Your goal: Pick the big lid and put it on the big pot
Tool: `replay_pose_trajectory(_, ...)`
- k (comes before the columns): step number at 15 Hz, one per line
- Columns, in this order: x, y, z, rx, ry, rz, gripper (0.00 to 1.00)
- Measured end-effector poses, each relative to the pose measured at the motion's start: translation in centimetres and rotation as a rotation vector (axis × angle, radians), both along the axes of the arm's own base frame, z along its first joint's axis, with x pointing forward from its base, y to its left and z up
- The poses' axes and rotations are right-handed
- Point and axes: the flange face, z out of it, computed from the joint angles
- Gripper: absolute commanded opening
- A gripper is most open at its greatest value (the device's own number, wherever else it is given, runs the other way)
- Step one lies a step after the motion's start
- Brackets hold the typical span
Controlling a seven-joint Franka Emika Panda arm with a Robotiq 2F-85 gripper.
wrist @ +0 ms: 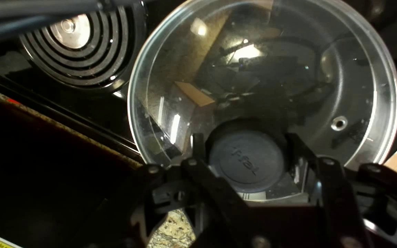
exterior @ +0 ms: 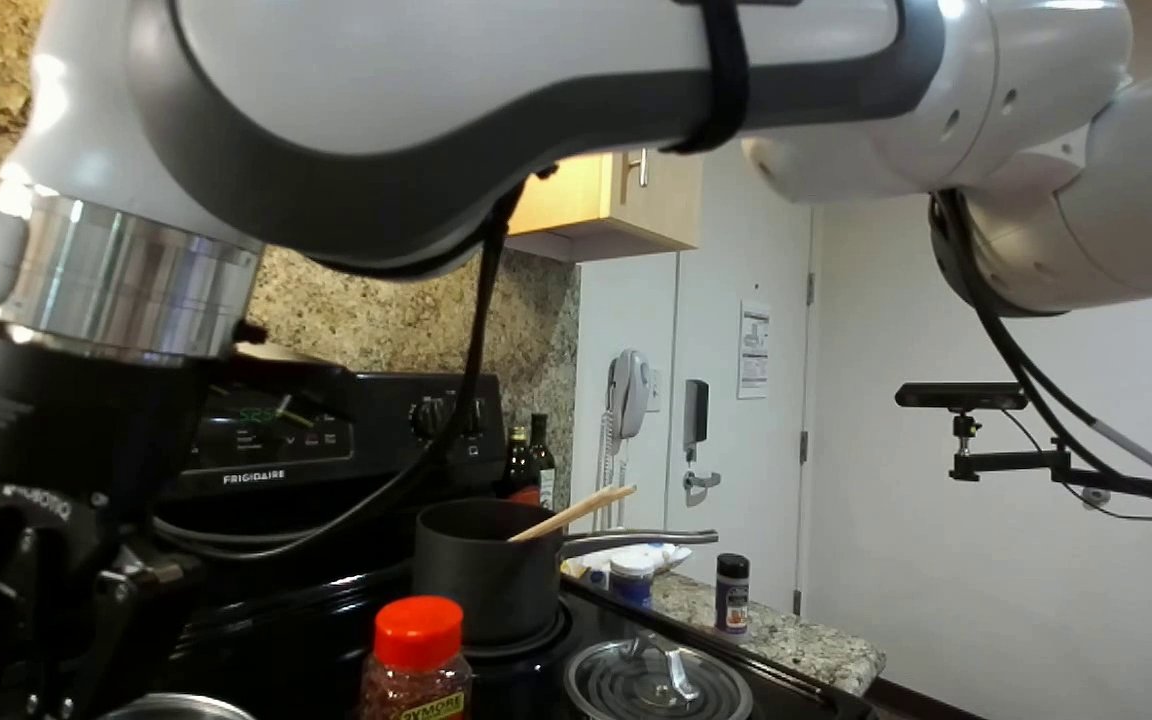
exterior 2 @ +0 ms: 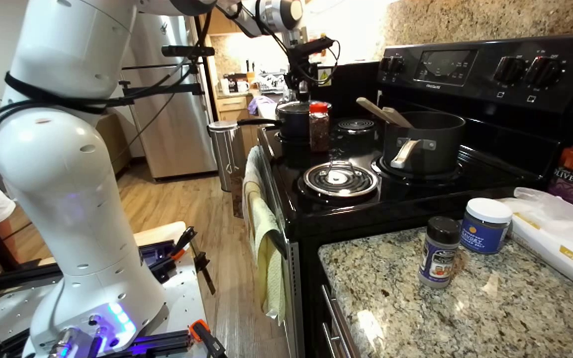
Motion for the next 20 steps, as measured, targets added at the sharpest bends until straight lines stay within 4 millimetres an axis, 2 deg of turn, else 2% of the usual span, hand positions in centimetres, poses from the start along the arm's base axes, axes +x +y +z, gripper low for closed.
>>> replay_pose_trajectory(3, -0.4, 0.2, -0.5, -0.001, -0.004, 0.007, 0.99)
replay_pose_trajectory(6, -1.0, 0.4, -0.3, -0.005, -0.005, 0.015, 1.00)
replay_pose_trajectory(9, -1.6, 0.6, 1.0, -0.014, -0.010, 0.022, 1.00)
replay_pose_trajectory(12, -2.8, 0.5, 3.3, -0.043, -0.010, 0.026, 1.00)
replay_pose_trajectory(15, -3.9, -0.2, 6.4, -0.060, -0.027, 0.016, 1.00)
replay_pose_trajectory(18, -4.3, -1.9, 9.7, -0.052, -0.067, -0.036, 1.00)
replay_pose_trajectory(20, -4.6, -3.8, 11.4, -0.047, -0.088, -0.099, 1.00)
